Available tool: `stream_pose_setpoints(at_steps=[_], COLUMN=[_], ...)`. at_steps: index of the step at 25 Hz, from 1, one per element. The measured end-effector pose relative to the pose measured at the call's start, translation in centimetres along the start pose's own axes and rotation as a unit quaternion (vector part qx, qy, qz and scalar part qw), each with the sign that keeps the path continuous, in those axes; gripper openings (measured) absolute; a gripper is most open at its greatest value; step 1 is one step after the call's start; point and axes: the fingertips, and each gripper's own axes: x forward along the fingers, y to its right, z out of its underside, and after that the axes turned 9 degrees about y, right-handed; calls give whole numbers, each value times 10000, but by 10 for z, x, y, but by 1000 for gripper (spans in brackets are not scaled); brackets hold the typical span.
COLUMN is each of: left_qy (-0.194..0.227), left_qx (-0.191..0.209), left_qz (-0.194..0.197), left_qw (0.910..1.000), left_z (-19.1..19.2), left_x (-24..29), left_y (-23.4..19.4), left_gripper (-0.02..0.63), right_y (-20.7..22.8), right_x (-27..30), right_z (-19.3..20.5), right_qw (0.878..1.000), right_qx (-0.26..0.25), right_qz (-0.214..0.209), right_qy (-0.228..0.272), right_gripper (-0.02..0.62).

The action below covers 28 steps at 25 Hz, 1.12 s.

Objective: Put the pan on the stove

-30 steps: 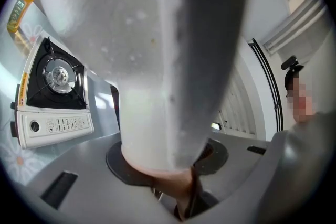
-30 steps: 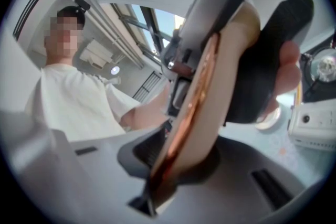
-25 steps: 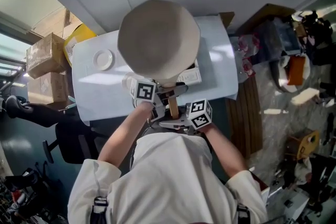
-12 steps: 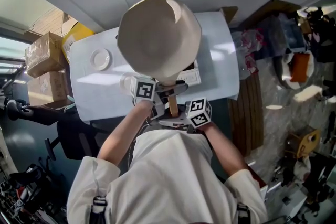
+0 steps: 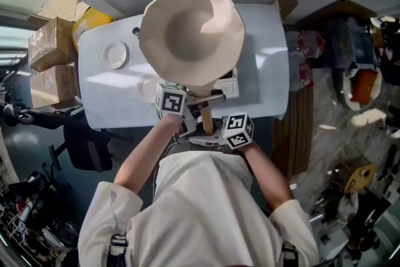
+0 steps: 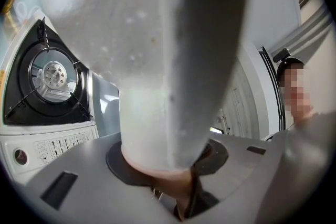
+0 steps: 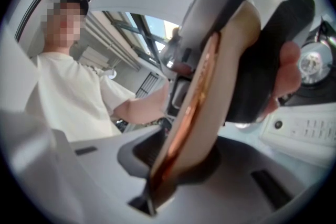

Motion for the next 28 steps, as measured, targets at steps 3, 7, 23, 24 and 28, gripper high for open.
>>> stream_pose_setpoints(at_steps=[3, 7, 23, 24, 28], left_qy=[7, 94, 117, 106, 109], left_qx=[12, -203, -627, -624, -603], left_qz=[-58, 132, 147, 152, 180], left_qw=[10000, 9997, 9979, 9979, 9980], left_z=[2, 9, 35, 35, 35], left_x=[2, 10, 16, 16, 16], left_y=[-11, -29, -82, -84, -94], left_gripper=[166, 166, 166, 166, 166], right_y=[10, 20, 54, 56, 65], right_x=[-4, -12, -22, -22, -22], right_z=[7, 15, 47, 48, 50], right_qw=[10000, 9998, 9983, 9983, 9981], right_qx=[26, 203, 573, 575, 611], right_qz=[25, -2, 30, 33, 32], right_qy=[-63, -71, -75, -77, -76], right_gripper=[80, 80, 81, 81, 81])
